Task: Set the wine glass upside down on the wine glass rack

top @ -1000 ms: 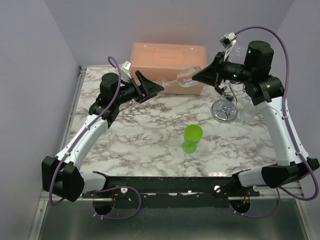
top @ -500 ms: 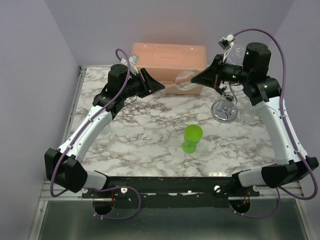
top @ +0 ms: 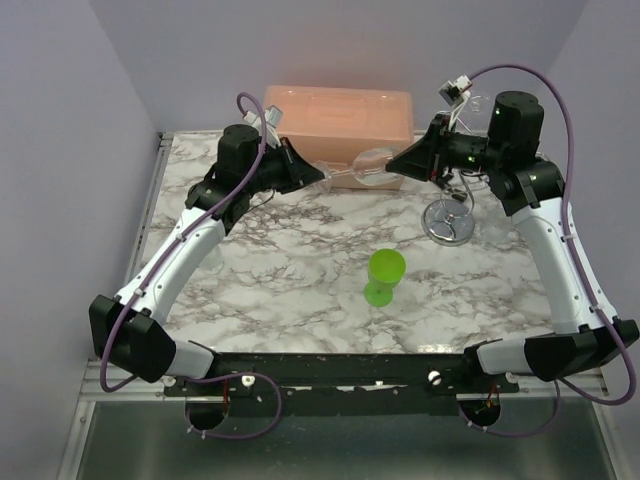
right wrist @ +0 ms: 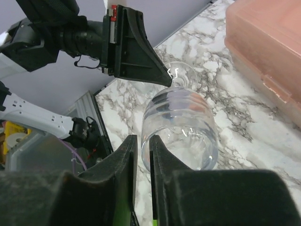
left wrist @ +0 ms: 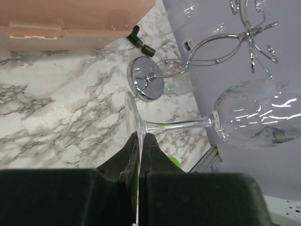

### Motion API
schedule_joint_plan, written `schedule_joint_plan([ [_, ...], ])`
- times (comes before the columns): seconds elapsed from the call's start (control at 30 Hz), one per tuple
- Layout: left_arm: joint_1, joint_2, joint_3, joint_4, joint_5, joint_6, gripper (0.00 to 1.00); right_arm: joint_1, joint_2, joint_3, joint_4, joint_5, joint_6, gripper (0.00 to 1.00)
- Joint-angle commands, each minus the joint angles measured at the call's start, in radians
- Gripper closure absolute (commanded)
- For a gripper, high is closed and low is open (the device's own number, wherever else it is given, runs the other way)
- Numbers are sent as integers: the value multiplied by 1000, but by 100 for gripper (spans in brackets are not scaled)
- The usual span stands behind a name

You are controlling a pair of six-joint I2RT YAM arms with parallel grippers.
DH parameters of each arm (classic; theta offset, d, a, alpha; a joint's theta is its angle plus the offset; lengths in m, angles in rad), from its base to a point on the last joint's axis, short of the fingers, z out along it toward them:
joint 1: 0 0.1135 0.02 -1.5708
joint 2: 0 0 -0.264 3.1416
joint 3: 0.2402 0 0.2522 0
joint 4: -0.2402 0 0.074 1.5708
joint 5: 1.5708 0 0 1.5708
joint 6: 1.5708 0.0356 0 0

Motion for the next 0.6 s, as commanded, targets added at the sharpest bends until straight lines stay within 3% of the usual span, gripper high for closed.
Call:
schedule_joint_plan([
  [0.0, -2, -42, 29, -64, -89, 179, 100, -2, -53, -12, -9, -31, -55, 67],
  [0.13, 16, -76, 34, -100, -170, 254, 100, -3, -94, -35, -43, -28, -145, 37],
  [0.27, 49, -100, 40, -117, -187, 301, 100, -3, -138, -68, -51, -14, -182, 20],
  [0.43, 59, -131, 61, -139, -210, 436, 100, -3, -179, -93, -28, 11, -169, 16],
  [0.57, 55, -178, 64, -132, -213, 578, 100, -7, -174, -92, 38, 11, -47, 14],
])
